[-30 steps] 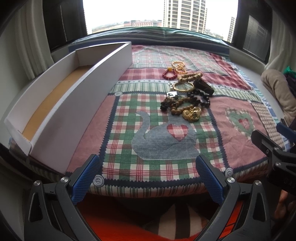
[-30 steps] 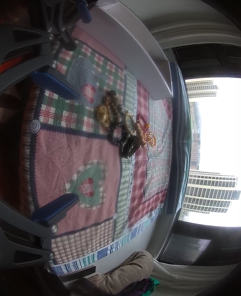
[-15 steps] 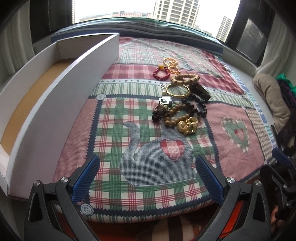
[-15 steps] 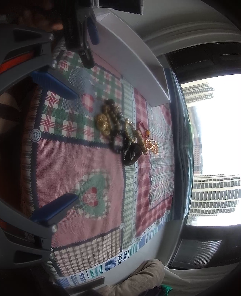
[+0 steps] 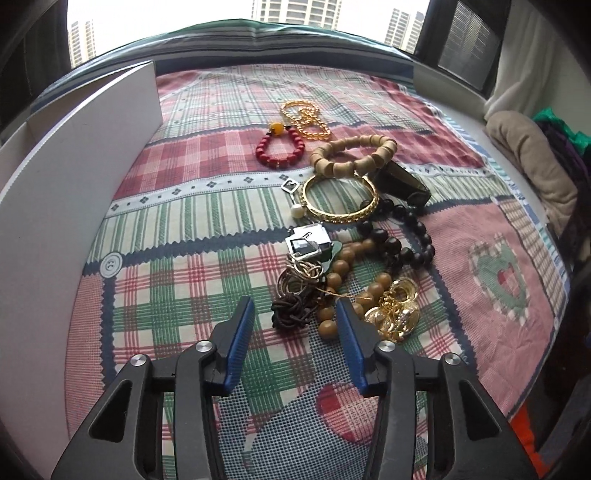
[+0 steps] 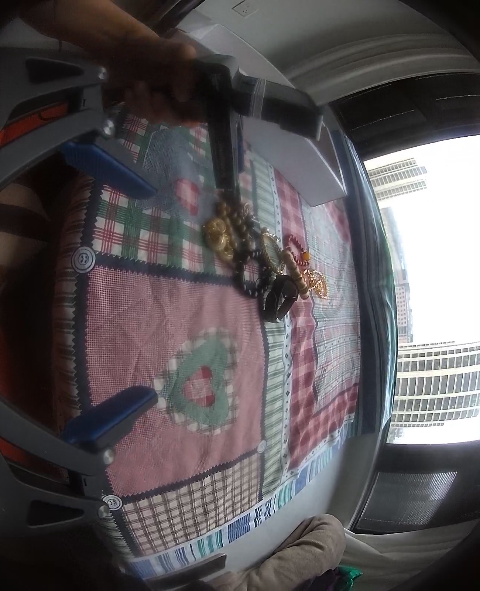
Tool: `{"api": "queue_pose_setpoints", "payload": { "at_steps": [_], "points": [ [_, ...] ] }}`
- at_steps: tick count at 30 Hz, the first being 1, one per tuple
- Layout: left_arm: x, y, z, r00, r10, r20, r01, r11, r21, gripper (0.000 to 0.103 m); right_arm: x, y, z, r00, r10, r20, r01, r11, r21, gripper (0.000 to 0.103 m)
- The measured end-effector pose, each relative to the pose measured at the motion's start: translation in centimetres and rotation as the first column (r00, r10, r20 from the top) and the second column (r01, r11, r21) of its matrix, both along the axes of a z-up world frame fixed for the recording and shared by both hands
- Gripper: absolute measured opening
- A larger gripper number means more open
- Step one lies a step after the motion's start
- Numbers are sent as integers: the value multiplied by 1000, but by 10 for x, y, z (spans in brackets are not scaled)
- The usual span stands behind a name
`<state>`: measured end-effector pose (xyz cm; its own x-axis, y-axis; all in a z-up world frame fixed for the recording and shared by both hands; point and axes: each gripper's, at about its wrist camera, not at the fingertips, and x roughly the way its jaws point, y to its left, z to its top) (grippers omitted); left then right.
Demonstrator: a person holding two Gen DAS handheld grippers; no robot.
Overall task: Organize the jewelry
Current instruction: 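Grasp the green jade pendant with the left tool while the right tool grasps gold earrings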
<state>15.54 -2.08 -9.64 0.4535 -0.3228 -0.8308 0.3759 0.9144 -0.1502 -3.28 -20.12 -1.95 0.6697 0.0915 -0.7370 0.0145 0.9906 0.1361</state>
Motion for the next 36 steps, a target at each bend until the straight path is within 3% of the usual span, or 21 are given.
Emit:
{"api": "queue_pose_setpoints", "payload": {
  "at_steps": [1,2,12,14,17,18,19,20,21,22,26,28,29,30,31,32,36],
  "points": [
    [-1,1,-1,1000,-10,1,10,1000,-21,15,0,0,-1,1000,0,-2,0,1000,-2,103],
    [-3,2,0,1000,-7,7,7,999,-31,14,0,0,-2,1000,-1,-5,1,1000,-4,103],
    [-67,46,22,999,47,2,-46,992,-117,12,11,-6,-4,1000,-6,-11,6,1000,-6,103],
    [-77,57,26,997,72,12,-70,991,-117,12,21,-5,-8,999,31,-18,-30,999,21,103],
    [-85,65,26,995,94,45,-91,993,-75,13,46,7,-19,985,170,-5,-169,981,97,103],
    [-85,64,24,993,101,56,-98,994,-49,16,58,14,-24,976,220,0,-218,968,124,103],
    [-84,63,22,993,103,63,-102,994,-26,26,70,19,-30,967,255,3,-252,957,144,103],
    [-84,63,19,992,104,68,-103,995,-10,43,84,26,-37,961,276,-7,-272,951,148,103],
    [-85,63,17,991,108,73,-108,994,-4,49,98,32,-45,955,296,-21,-289,945,152,102],
    [-86,64,15,991,110,77,-111,994,1,55,111,38,-52,950,311,-32,-304,941,148,100],
    [-87,61,4,995,78,60,-79,997,23,55,146,53,-77,934,347,-82,-337,935,114,78],
    [-87,56,-1,996,63,60,-66,997,45,55,149,60,-78,928,368,-64,-362,928,89,70],
    [-86,54,-3,996,60,62,-63,997,52,55,150,63,-79,921,385,-67,-379,922,83,62],
    [-85,52,-5,996,58,66,-62,997,55,54,151,66,-79,916,394,-70,-389,918,75,41],
    [-84,51,-5,996,56,69,-60,997,50,44,151,67,-78,912,404,-69,-399,914,80,29],
    [-83,50,-4,996,48,69,-50,998,36,26,151,66,-77,907,415,-76,-407,908,96,28],
    [-81,53,3,996,52,71,-50,998,-22,13,142,60,-67,905,419,-80,-411,906,100,28]
  ]
}}
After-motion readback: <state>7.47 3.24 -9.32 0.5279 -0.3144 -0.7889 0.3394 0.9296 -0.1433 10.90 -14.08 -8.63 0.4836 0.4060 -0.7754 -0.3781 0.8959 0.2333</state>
